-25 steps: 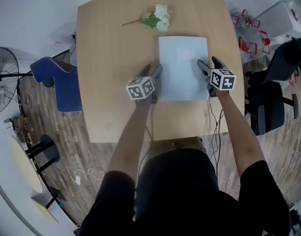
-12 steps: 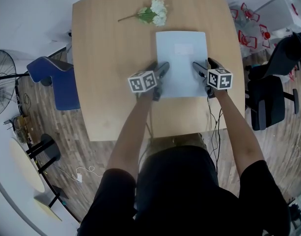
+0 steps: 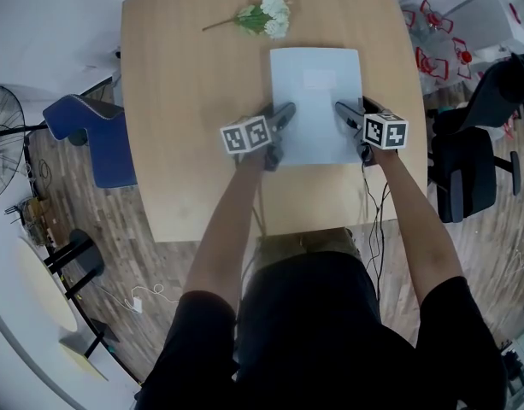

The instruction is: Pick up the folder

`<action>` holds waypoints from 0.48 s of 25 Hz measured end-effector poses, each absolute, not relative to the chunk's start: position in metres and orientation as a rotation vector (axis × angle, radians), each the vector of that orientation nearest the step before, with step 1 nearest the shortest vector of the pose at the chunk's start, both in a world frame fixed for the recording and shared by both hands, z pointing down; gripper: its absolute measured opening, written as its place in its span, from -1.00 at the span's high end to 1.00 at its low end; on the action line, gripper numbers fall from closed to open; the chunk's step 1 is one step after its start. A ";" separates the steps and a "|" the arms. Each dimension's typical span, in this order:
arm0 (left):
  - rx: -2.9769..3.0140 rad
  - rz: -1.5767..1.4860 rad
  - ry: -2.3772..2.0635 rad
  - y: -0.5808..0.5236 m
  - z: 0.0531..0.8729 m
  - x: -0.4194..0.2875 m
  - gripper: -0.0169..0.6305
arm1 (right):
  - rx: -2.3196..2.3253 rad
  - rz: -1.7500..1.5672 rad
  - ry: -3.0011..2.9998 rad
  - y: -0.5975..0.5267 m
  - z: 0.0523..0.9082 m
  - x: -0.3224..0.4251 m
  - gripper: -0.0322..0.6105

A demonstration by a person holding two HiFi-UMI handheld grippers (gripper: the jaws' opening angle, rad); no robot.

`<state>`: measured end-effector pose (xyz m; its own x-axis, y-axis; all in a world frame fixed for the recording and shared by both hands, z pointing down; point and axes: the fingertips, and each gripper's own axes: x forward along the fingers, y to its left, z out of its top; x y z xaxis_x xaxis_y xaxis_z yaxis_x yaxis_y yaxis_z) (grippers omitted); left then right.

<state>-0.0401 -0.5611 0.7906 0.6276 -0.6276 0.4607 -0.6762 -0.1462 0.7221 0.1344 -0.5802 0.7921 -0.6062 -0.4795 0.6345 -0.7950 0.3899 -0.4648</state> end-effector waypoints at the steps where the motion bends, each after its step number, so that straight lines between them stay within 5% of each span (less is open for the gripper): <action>1: 1.838 0.055 -1.056 -0.560 0.790 -0.040 -0.03 | 1.096 1.082 -2.251 -0.580 0.792 0.134 -0.25; 12: 1.903 -0.015 -1.068 -0.542 0.763 -0.047 -0.02 | 1.098 0.905 -2.352 -0.568 0.753 0.126 -0.22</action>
